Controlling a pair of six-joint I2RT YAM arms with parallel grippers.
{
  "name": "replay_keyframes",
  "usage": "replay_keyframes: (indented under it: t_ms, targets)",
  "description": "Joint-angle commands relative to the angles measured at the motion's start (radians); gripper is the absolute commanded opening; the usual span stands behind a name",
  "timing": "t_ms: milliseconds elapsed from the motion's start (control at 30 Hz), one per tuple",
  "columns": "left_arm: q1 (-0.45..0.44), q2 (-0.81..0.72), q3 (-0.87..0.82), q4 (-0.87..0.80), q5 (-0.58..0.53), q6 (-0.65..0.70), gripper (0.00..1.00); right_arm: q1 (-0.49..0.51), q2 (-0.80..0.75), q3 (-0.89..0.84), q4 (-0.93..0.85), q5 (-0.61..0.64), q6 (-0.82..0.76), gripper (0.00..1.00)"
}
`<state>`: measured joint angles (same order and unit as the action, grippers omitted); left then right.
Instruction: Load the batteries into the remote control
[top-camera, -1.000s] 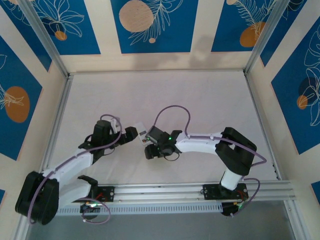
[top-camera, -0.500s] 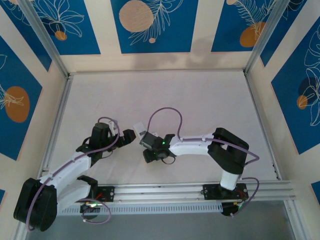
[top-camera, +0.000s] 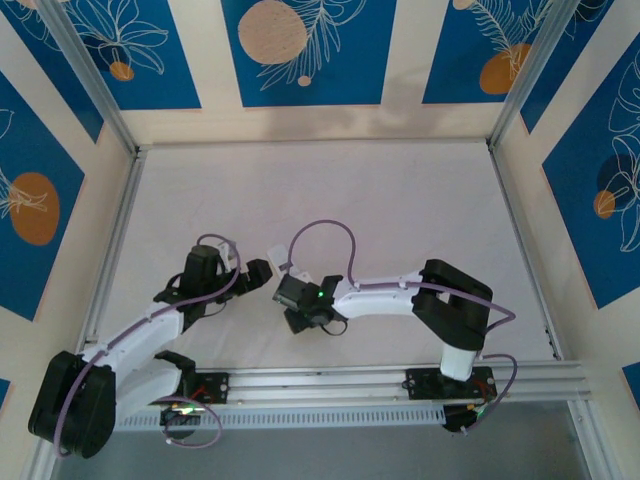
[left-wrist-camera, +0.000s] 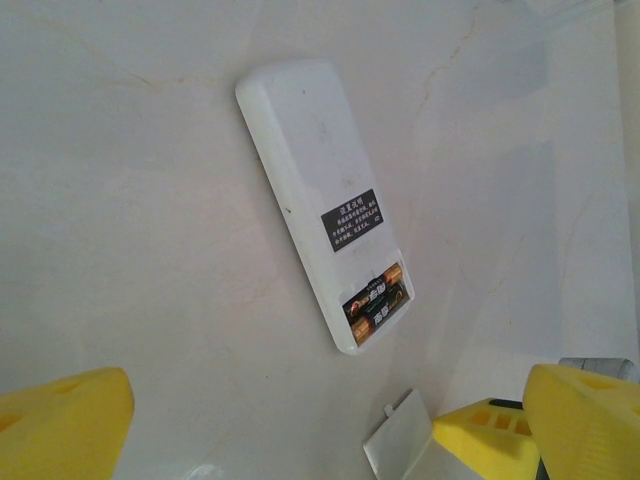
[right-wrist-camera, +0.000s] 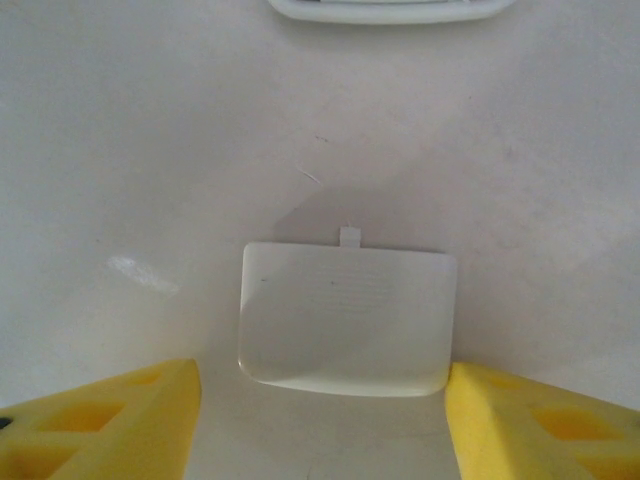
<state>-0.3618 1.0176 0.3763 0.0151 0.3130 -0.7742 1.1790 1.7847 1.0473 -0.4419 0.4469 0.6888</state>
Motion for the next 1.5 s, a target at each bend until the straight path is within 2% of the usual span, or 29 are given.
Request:
replay_keyframes:
  t_ms: [0, 533, 867, 1133, 1467]
  targets:
    - [0.009, 0.004, -0.019, 0.023, 0.019, 0.000, 1.00, 0.007, 0.014, 0.020, -0.030, 0.034, 0.012, 0.63]
    - [0.009, 0.005, -0.037, 0.044, 0.021, -0.003, 1.00, -0.006, 0.005, 0.051, -0.033, 0.044, -0.021, 0.51]
    - [0.009, -0.008, -0.051, 0.051, 0.024, -0.007, 1.00, -0.026, -0.025, 0.057, -0.046, 0.044, -0.029, 0.50]
    - [0.009, -0.008, -0.056, 0.055, 0.032, 0.004, 1.00, -0.079, -0.065, 0.060, -0.034, 0.027, -0.062, 0.50]
    - [0.016, -0.019, -0.043, -0.029, -0.051, -0.008, 1.00, -0.155, -0.018, 0.170, -0.053, -0.029, -0.133, 0.51]
